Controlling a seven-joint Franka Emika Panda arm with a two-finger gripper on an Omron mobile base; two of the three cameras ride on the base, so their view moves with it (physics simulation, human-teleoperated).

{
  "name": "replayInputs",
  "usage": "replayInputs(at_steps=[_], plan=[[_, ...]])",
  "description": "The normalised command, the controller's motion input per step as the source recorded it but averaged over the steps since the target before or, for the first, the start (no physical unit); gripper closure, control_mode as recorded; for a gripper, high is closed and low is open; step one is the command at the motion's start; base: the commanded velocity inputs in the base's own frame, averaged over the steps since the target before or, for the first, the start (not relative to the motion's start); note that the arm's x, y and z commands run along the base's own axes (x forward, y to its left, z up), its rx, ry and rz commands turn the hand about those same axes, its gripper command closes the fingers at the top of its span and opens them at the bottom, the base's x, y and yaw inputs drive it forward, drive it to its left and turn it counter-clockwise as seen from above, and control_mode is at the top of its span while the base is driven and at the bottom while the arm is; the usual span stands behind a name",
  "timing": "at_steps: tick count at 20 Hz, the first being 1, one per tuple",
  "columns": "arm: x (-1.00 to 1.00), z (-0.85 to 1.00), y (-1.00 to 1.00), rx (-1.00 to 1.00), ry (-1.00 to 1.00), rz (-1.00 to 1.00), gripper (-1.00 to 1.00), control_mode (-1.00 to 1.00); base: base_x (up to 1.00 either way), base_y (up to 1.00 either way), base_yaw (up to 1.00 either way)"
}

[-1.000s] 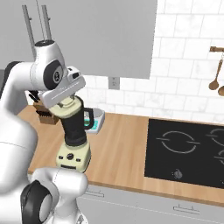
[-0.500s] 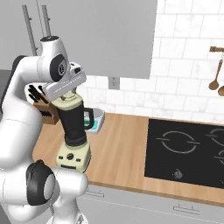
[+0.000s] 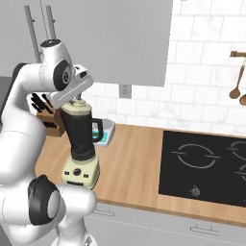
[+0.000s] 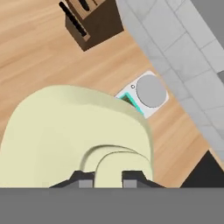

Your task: Close the lid blender by securely placing the lid on top.

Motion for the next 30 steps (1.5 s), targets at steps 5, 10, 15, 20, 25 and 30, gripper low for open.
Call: replayInputs(at_steps=[5, 10, 15, 20, 25, 30], plan=[[-0.02, -0.36, 0.0, -0.02, -0.23, 0.0, 1.0, -1.0, 0.0, 0.0, 0.0], [-0.04, -0.47, 0.0, -0.01, -0.13, 0.0, 1.0, -1.0, 0.0, 0.0, 0.0], [0.0, -0.38, 0.0, 0.0, -0.01, 0.0, 1.0, -1.0, 0.0, 0.0, 0.0], [0.12, -0.35, 0.05, 0.0, 0.16, 0.0, 1.0, -1.0, 0.0, 0.0, 0.0], [-0.02, -0.4, 0.12, 0.0, 0.13, 0.0, -1.0, -1.0, 0.0, 0.0, 0.0], [0.0, -0.06, 0.0, 0.0, 0.0, 0.0, -1.0, -1.0, 0.0, 0.0, 0.0]])
